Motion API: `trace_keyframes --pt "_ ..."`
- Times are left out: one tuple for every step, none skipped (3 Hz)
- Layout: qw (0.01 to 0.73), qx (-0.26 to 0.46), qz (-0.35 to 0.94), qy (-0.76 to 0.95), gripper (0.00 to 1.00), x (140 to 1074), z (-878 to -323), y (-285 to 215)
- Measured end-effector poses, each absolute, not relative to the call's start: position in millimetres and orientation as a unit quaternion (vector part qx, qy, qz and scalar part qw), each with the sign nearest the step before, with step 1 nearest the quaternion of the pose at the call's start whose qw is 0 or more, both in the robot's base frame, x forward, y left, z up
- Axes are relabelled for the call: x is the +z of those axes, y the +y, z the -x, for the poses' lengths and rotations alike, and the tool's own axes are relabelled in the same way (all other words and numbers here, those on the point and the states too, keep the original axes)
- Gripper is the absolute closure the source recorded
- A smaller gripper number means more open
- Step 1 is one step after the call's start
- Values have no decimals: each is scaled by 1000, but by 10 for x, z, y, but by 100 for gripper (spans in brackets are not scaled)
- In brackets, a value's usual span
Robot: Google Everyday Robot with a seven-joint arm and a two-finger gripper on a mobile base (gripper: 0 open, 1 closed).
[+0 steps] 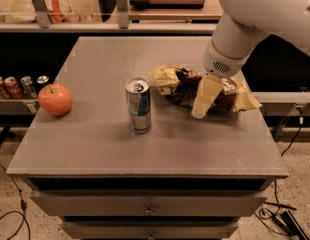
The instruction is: Move brown chip bag near redbull can
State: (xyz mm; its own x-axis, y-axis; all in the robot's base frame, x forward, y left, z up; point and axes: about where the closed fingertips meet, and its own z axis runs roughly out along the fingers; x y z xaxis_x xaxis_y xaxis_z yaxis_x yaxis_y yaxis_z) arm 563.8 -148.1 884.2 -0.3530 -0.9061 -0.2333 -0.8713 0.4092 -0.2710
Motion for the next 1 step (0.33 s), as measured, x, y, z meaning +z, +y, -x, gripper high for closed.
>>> trace_keyframes --pt "189 -24 554 810 0 8906 -5556 -1499"
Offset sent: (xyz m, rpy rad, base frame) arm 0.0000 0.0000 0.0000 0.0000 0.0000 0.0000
